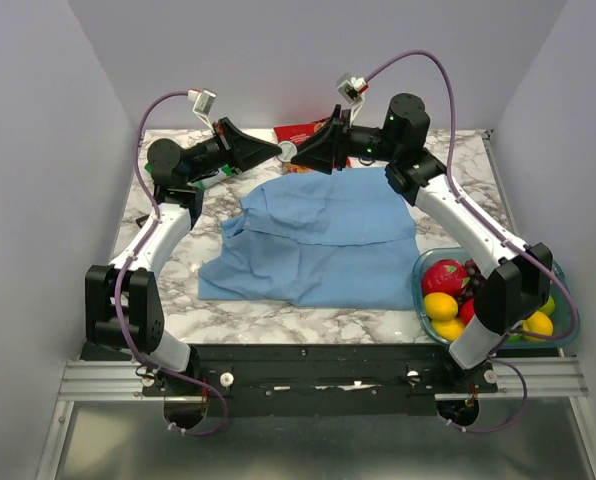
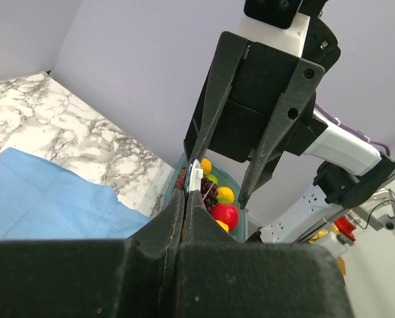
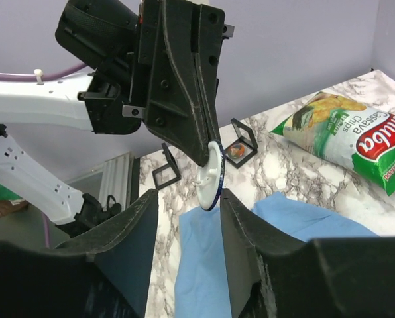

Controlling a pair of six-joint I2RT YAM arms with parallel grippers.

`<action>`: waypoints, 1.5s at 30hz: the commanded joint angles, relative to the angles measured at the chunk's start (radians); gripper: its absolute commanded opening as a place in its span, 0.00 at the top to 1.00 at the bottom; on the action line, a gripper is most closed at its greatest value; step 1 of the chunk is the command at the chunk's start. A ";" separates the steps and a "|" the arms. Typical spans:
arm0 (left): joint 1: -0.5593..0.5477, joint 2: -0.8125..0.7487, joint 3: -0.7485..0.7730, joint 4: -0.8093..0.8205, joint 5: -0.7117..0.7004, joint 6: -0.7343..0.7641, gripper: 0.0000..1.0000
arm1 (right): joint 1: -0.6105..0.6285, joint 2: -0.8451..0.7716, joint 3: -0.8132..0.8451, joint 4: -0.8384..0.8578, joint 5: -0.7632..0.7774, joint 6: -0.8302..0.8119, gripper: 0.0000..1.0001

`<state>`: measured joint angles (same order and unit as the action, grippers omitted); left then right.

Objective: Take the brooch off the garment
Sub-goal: Close the brooch.

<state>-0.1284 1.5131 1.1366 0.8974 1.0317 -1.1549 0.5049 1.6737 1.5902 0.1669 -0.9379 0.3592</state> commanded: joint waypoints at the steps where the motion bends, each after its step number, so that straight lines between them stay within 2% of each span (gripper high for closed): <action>1: 0.003 0.002 0.020 0.043 -0.005 -0.011 1.00 | 0.006 0.001 0.013 -0.036 0.031 -0.014 0.51; 3: 0.003 -0.001 0.020 0.041 -0.004 -0.008 1.00 | 0.004 0.020 0.025 -0.035 0.028 -0.008 0.53; 9: 0.003 -0.001 0.023 0.035 0.002 -0.002 1.00 | 0.004 0.049 0.056 -0.030 0.024 0.006 0.69; 11: 0.001 0.001 0.025 0.037 0.007 -0.002 1.00 | 0.003 0.057 0.056 -0.030 0.024 0.009 0.72; 17: -0.007 0.009 0.022 0.041 0.031 0.017 1.00 | -0.002 0.069 0.053 -0.020 0.024 0.027 0.91; 18: -0.010 0.004 0.019 0.041 0.036 0.024 1.00 | -0.005 0.070 0.054 -0.018 0.024 0.033 0.98; 19: -0.011 0.002 0.015 0.041 0.045 0.030 1.00 | -0.006 0.072 0.057 -0.014 0.025 0.037 1.00; 20: -0.014 -0.001 0.011 0.040 0.047 0.049 0.96 | -0.009 0.073 0.059 -0.012 0.024 0.040 1.00; 22: -0.014 -0.010 -0.003 0.023 0.042 0.061 0.73 | -0.012 0.081 0.066 -0.009 0.022 0.050 1.00; 25: -0.014 -0.011 -0.005 0.026 0.056 0.078 0.66 | -0.014 0.086 0.068 -0.012 0.028 0.057 1.00; 39: -0.063 -0.005 0.008 0.009 0.114 0.169 0.66 | -0.016 0.087 0.070 -0.012 0.028 0.080 1.00; 45: -0.070 -0.011 0.023 -0.096 0.099 0.270 0.67 | -0.016 0.078 0.057 -0.012 0.028 0.084 1.00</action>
<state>-0.1707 1.5166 1.1366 0.8787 1.0771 -0.9752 0.4904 1.7489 1.6318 0.1452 -0.9291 0.4309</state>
